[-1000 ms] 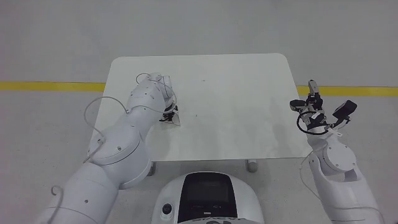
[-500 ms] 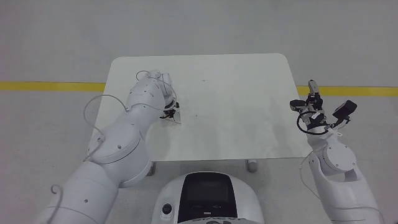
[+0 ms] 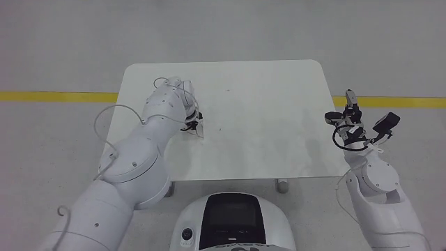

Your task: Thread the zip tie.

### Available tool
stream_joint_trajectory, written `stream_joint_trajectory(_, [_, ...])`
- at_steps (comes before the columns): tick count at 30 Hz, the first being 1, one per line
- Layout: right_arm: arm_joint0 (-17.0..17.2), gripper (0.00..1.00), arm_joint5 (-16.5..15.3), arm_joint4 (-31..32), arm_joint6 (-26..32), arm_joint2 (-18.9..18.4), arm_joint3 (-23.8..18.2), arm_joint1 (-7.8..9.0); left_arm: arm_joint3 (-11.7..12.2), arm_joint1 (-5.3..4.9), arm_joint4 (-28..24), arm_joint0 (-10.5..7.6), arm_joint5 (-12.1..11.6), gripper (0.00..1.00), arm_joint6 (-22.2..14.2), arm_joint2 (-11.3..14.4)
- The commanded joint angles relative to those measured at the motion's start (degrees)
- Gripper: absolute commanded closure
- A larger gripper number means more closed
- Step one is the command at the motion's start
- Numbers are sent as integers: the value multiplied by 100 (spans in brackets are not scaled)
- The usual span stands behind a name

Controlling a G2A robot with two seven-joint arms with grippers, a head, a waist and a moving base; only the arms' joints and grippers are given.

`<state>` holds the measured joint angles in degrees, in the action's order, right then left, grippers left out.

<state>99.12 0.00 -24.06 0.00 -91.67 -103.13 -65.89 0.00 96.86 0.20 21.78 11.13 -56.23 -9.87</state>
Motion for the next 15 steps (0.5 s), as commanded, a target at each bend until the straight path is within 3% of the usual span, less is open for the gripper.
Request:
stream_joint_trajectory(1, [0,0,0,0,0,0,0,0,0,5,-3,-11,-19,100,20,2])
stream_joint_trajectory(15, [0,0,0,0,0,0,0,0,0,29,-2,-69,-111,100,132,13])
